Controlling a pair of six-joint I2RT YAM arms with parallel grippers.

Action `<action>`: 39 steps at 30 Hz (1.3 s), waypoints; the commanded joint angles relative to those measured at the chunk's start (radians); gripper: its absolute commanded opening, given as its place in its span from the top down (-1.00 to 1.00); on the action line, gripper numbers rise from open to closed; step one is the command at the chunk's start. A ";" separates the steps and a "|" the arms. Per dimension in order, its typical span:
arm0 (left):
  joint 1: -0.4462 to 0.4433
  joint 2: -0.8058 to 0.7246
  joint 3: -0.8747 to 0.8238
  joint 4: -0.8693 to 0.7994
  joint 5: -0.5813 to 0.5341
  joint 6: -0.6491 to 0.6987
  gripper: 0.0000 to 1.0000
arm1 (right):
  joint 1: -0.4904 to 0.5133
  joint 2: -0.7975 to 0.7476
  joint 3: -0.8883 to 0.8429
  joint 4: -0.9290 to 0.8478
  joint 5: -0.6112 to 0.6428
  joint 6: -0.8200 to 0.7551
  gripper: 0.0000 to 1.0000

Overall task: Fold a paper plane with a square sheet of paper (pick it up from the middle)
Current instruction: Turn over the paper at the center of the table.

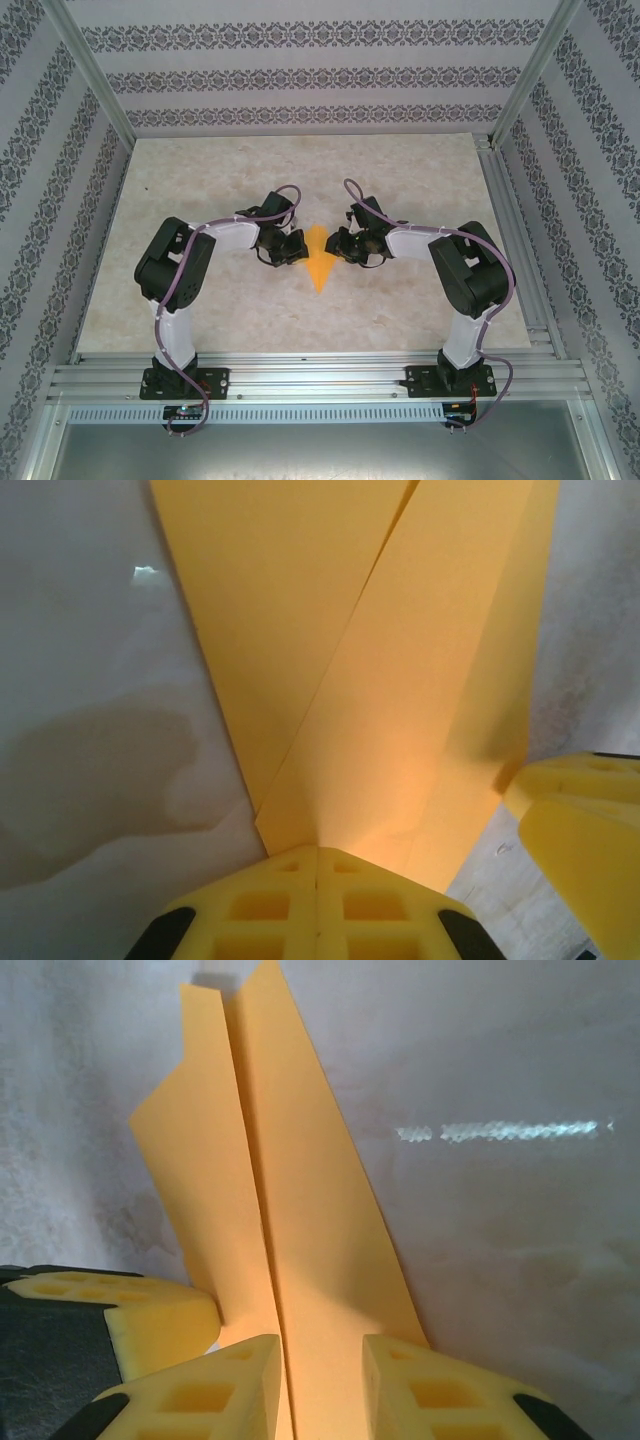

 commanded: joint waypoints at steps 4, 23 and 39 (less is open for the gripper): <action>-0.003 -0.066 -0.041 0.009 0.014 0.014 0.89 | -0.012 -0.060 -0.029 -0.058 0.074 -0.022 0.40; -0.002 -0.006 -0.043 -0.012 0.019 0.032 0.97 | -0.035 0.062 0.082 -0.073 0.060 -0.064 0.35; -0.002 0.002 -0.042 -0.026 0.022 0.040 0.99 | 0.001 0.044 0.053 -0.048 -0.016 -0.048 0.38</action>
